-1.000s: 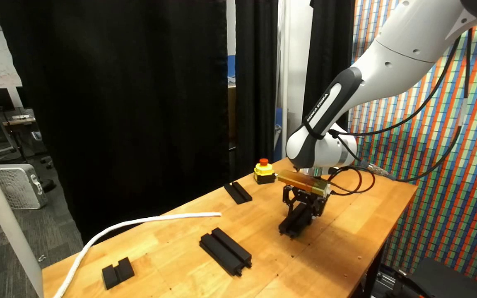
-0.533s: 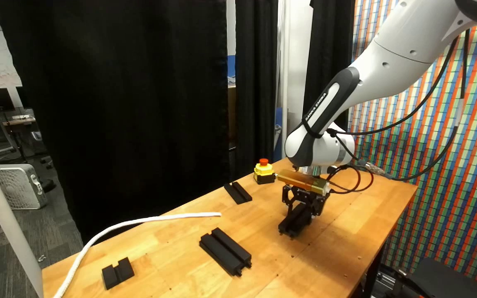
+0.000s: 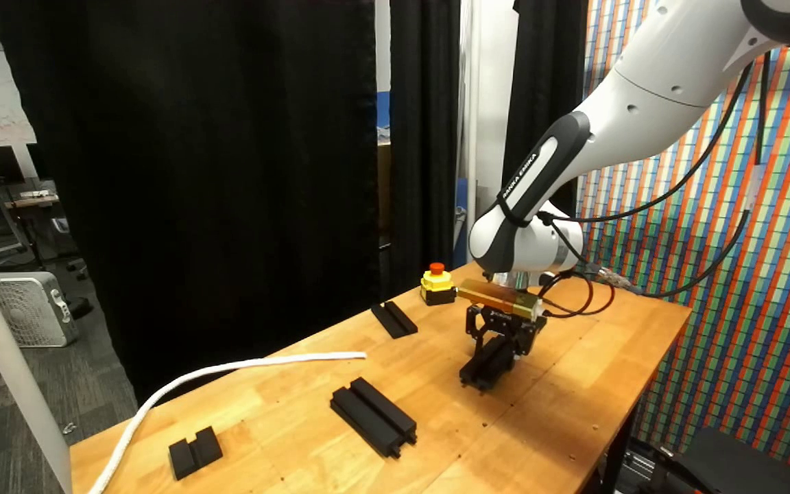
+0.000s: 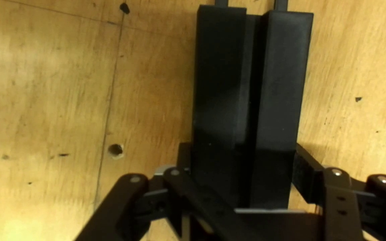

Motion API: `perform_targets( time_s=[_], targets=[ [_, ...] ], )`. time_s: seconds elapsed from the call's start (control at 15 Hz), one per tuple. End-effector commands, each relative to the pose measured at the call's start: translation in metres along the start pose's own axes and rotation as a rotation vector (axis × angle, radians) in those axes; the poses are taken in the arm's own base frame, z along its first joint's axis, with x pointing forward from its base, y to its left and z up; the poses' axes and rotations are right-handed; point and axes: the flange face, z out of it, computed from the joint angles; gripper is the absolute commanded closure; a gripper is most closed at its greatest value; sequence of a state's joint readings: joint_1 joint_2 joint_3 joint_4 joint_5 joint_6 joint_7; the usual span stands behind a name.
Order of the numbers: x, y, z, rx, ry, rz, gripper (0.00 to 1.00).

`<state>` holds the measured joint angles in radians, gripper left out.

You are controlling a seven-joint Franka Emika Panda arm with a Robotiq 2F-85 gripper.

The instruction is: Connect the four black objects together

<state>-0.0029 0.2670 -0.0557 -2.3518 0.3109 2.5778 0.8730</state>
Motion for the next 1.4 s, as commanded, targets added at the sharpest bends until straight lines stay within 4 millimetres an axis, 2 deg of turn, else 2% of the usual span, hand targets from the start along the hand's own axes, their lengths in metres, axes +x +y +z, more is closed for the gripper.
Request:
perform_targets(
  time_s=[0.0,1.33],
  targets=[
    [0.010,-0.005,0.002,0.018,-0.010,0.004,0.53],
    [0.001,0.010,0.000,0.018,-0.016,0.040,0.53]
  ],
)
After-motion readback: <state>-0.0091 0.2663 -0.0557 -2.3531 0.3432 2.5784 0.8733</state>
